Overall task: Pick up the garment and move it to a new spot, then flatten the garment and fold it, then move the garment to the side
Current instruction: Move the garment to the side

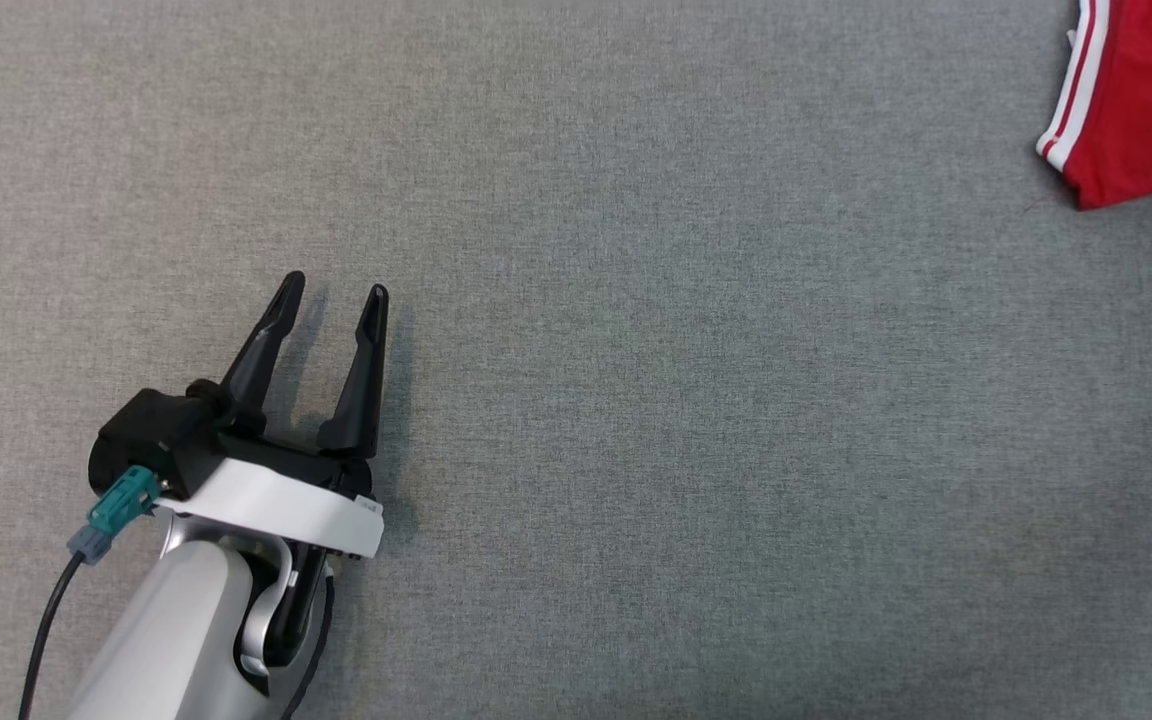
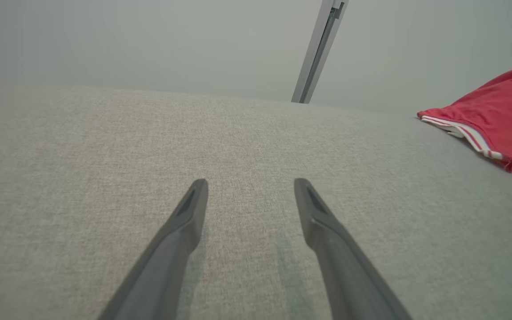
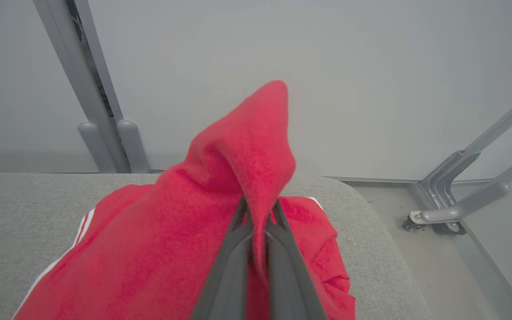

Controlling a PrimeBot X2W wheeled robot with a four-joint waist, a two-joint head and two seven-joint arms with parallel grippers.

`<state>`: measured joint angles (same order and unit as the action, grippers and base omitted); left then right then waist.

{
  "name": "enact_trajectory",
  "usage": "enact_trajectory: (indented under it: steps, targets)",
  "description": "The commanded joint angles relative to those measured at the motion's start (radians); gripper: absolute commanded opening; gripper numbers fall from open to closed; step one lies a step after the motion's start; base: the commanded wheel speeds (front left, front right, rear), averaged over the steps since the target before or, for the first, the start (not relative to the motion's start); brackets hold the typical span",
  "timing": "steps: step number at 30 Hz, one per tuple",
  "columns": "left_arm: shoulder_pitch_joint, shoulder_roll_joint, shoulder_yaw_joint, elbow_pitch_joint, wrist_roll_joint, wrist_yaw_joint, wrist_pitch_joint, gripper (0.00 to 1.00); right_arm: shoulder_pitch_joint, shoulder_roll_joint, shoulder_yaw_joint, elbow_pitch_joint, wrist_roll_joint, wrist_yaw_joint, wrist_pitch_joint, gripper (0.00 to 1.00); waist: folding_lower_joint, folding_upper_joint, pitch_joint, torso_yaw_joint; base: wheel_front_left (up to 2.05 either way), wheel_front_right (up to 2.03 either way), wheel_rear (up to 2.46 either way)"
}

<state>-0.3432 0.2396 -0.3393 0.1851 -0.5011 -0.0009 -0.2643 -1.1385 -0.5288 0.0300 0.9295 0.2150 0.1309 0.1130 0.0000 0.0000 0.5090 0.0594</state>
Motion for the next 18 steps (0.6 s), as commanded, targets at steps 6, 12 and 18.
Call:
enact_trajectory:
  steps: [6,12,18]
  targets:
    - [-0.047,0.005,-0.004,-0.004,0.01,-0.012,0.0,1.0,-0.057,-0.009,-0.071,0.042,-0.163,0.0,-0.025,0.0,0.0,0.0,0.046,0.015,0.0,0.0,0.0]
    - [-0.056,-0.003,-0.011,0.005,0.013,-0.014,0.0,1.0,-0.077,-0.017,-0.171,0.075,-0.321,0.0,-0.046,0.0,0.0,0.0,0.063,0.035,0.0,0.0,0.0]
    - [-0.055,-0.011,-0.009,0.016,0.013,-0.015,-0.001,1.0,-0.049,-0.001,-0.265,0.067,-0.47,0.0,-0.087,1.0,0.0,0.0,0.043,0.042,0.0,0.0,0.0]
